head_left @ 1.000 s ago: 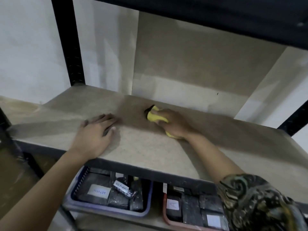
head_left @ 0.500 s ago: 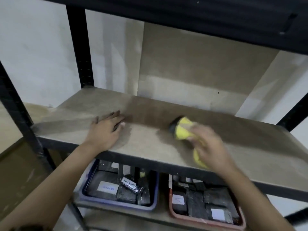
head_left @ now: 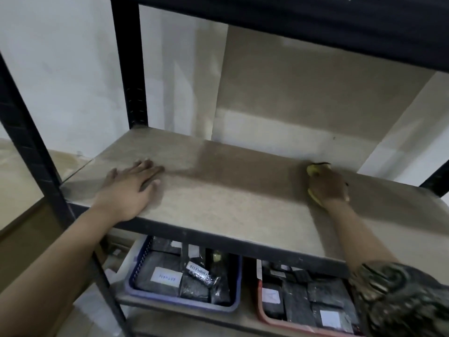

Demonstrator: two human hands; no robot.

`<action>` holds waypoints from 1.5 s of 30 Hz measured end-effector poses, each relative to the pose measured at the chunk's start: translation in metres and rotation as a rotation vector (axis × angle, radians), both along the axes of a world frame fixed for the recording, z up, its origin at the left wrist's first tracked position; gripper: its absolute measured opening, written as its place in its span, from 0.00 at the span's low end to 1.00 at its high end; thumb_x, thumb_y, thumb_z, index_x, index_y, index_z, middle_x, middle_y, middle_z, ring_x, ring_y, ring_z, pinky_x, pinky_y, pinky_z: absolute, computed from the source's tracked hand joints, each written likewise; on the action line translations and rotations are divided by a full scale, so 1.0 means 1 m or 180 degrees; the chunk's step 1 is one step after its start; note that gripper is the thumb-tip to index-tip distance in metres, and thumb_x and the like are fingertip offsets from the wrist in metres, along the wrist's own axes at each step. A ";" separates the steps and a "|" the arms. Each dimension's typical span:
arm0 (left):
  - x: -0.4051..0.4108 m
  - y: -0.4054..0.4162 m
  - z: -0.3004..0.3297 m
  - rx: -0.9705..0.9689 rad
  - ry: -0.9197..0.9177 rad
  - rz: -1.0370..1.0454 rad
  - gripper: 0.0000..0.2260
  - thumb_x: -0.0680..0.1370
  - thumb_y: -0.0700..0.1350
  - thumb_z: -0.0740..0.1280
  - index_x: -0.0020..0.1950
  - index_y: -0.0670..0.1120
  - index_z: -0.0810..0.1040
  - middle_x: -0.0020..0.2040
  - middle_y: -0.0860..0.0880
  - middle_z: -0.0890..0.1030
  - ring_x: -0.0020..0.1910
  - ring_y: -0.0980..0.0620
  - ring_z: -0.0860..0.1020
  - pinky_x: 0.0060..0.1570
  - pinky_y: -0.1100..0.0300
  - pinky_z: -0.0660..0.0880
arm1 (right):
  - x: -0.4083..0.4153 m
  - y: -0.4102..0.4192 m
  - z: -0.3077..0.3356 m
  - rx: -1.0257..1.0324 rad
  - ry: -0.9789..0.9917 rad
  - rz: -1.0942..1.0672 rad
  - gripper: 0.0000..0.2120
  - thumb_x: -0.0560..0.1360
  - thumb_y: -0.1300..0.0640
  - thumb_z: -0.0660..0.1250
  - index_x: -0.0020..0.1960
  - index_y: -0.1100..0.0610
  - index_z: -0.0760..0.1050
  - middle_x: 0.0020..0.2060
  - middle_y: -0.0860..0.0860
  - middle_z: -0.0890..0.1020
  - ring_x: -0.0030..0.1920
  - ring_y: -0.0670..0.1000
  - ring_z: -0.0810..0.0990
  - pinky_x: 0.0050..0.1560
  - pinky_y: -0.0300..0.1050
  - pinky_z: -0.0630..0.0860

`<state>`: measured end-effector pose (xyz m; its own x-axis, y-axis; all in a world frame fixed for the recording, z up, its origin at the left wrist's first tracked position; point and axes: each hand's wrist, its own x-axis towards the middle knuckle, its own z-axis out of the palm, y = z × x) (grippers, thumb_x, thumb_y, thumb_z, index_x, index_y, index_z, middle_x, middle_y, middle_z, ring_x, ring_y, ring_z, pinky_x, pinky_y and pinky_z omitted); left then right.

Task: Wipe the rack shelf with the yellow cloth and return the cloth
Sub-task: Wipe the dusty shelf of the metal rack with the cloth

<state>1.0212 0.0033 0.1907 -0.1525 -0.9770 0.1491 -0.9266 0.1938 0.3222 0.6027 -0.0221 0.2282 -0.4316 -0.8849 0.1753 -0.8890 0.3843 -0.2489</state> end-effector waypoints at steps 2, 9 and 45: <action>0.001 -0.001 -0.001 -0.0037 0.0069 -0.0001 0.20 0.80 0.57 0.48 0.72 0.61 0.59 0.77 0.55 0.57 0.76 0.55 0.52 0.72 0.45 0.49 | 0.036 -0.023 0.000 -0.0196 0.0136 0.0431 0.12 0.76 0.62 0.55 0.52 0.58 0.76 0.59 0.63 0.76 0.60 0.64 0.75 0.58 0.55 0.71; 0.001 -0.001 -0.001 -0.0163 0.0207 -0.0007 0.19 0.80 0.54 0.49 0.72 0.60 0.62 0.76 0.55 0.58 0.76 0.56 0.53 0.72 0.47 0.52 | 0.156 -0.095 -0.007 -0.0216 -0.0001 0.1488 0.15 0.77 0.55 0.57 0.61 0.58 0.74 0.61 0.62 0.77 0.60 0.64 0.75 0.58 0.52 0.71; 0.002 -0.004 -0.002 -0.0078 0.0128 0.0018 0.19 0.81 0.53 0.47 0.72 0.60 0.62 0.76 0.54 0.59 0.76 0.55 0.54 0.72 0.47 0.51 | 0.083 0.101 -0.025 -0.0035 0.0720 0.0644 0.23 0.73 0.44 0.47 0.60 0.50 0.73 0.54 0.57 0.80 0.54 0.59 0.73 0.50 0.49 0.68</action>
